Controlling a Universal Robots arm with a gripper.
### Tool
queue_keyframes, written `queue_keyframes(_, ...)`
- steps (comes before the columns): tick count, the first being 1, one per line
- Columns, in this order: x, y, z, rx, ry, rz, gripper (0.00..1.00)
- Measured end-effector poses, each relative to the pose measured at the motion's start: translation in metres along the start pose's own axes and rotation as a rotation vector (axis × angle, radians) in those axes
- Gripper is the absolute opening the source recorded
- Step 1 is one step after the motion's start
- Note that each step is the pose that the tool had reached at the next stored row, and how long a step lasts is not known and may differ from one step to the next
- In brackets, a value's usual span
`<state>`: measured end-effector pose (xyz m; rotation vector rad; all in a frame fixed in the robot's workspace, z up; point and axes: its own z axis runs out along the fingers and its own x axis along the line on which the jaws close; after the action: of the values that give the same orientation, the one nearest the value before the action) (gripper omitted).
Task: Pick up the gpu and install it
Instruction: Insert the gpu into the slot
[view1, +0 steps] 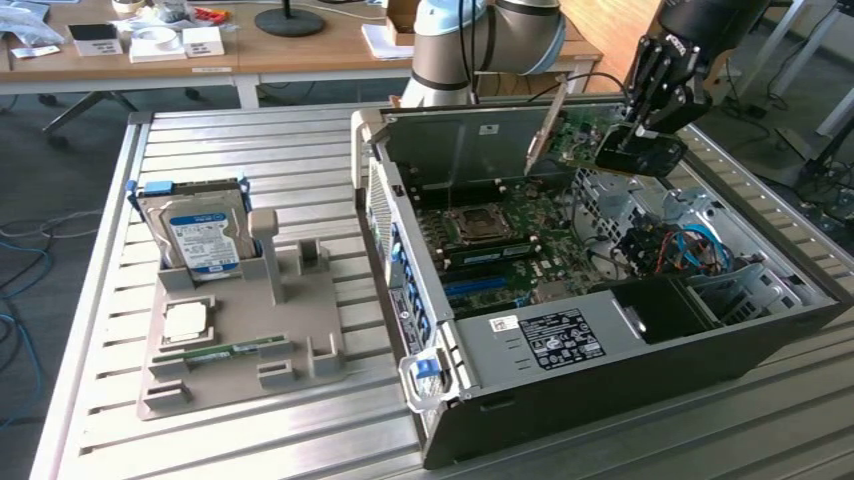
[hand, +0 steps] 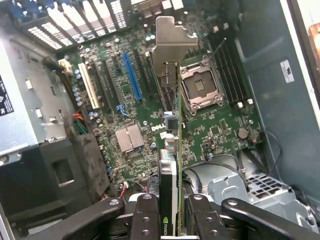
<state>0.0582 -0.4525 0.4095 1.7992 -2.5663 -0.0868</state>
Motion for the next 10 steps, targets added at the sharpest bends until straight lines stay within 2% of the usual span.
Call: queue_keyframes(10,0.0,0.0,0.0,-0.0001,0.0002,-0.002,0.27)
